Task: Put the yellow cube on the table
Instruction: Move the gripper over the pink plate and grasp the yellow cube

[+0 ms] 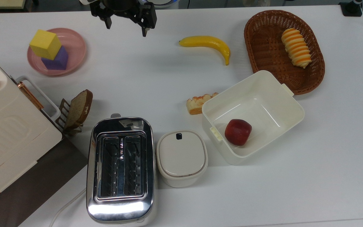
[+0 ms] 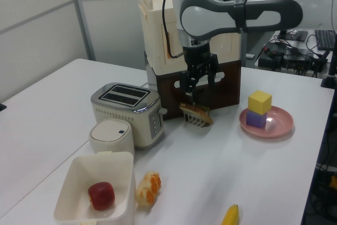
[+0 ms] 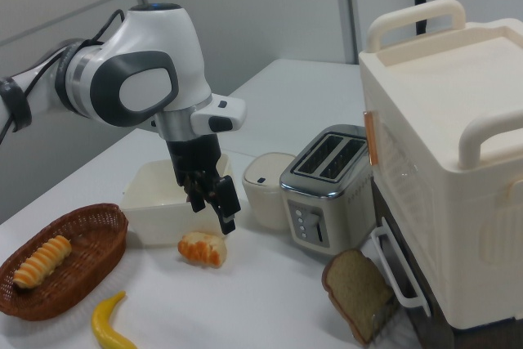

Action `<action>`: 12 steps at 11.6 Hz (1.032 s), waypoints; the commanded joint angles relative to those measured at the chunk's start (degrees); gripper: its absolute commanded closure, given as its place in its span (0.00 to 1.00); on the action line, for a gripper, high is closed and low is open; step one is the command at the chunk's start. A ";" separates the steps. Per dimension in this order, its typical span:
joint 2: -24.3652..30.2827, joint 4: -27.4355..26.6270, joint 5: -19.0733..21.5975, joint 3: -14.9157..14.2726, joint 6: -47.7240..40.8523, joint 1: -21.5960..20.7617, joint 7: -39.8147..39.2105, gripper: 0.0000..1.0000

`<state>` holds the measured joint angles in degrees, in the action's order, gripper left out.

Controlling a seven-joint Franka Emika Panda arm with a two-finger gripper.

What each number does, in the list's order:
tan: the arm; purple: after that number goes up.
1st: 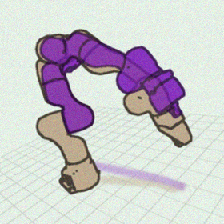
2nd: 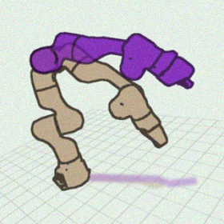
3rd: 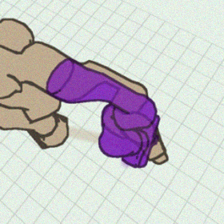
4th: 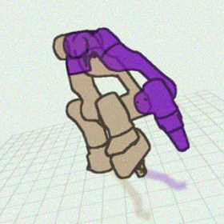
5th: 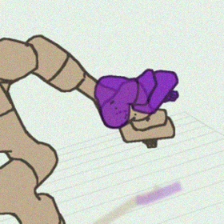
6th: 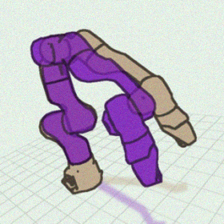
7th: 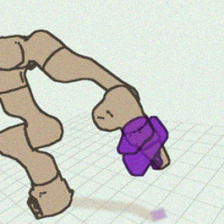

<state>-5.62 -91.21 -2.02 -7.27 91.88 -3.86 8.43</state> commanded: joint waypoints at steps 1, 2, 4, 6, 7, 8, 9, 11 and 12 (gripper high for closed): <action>0.43 -2.46 -0.70 -8.03 1.81 0.61 -3.55 0.00; 0.17 -3.17 -0.79 -10.03 1.98 0.70 -6.99 0.00; -2.02 -3.18 -0.79 -15.90 3.73 0.70 -13.06 0.00; -3.16 -4.93 -0.79 -21.00 7.85 0.70 -17.29 0.00; -4.30 -6.16 -0.79 -23.21 9.70 0.78 -19.57 0.00; -5.19 -7.39 -0.79 -24.88 11.72 0.79 -20.47 0.00; -6.15 -9.14 -0.79 -26.12 14.44 0.87 -20.74 0.00; -7.82 -12.05 -0.79 -26.57 18.40 1.92 -23.10 0.00; -8.44 -12.84 -0.88 -26.57 19.64 2.28 -23.55 0.00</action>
<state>-13.58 -101.11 -3.11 -33.08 107.86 -1.64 -12.82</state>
